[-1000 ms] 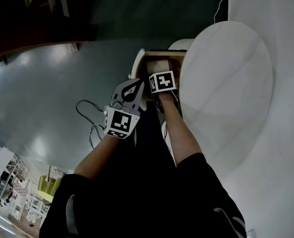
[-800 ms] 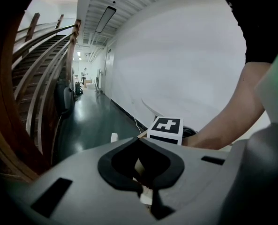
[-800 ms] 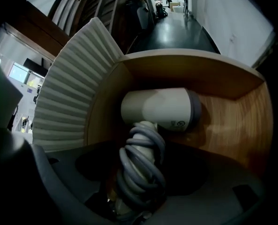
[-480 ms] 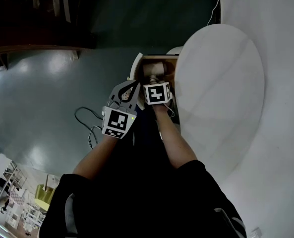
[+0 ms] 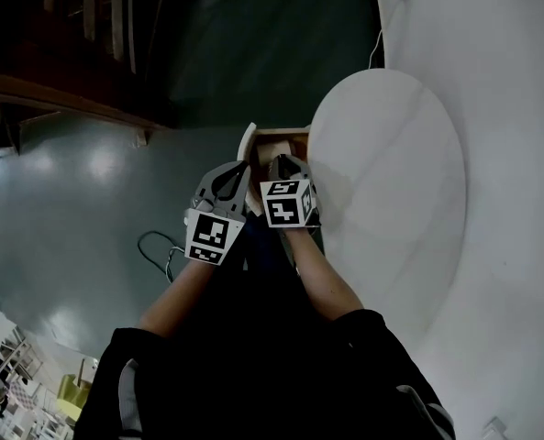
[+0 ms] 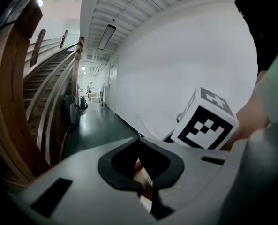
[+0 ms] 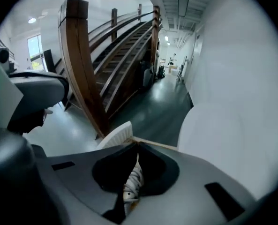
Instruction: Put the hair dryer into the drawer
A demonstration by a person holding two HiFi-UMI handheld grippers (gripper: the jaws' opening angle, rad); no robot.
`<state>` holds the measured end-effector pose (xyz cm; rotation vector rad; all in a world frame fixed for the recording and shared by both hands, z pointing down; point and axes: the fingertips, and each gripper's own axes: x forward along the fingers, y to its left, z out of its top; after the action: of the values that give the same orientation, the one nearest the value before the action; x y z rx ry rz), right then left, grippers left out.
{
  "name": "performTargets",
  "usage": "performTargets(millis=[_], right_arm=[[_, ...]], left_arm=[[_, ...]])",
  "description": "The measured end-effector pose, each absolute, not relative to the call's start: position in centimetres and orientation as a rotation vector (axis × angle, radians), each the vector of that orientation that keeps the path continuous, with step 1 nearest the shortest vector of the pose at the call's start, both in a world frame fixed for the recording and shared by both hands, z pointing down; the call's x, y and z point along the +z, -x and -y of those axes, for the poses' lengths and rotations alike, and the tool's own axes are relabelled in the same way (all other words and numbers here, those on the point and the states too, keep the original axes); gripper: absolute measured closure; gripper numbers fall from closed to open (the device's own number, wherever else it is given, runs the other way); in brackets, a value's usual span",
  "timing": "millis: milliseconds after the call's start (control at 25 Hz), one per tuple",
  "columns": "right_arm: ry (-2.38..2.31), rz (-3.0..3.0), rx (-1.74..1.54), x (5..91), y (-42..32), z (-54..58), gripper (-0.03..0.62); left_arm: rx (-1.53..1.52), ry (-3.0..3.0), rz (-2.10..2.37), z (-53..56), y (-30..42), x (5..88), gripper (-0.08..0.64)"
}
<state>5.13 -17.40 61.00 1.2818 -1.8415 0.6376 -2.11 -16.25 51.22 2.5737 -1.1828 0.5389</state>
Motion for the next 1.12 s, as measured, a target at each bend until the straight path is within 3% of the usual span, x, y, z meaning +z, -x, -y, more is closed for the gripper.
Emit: performTargets(millis=[1120], right_arm=[[-1.860,2.383,-0.166,25.9,-8.5,16.6,0.569]], left_arm=[[0.071,-2.722,1.548,17.2,4.8,27.8,0.554]])
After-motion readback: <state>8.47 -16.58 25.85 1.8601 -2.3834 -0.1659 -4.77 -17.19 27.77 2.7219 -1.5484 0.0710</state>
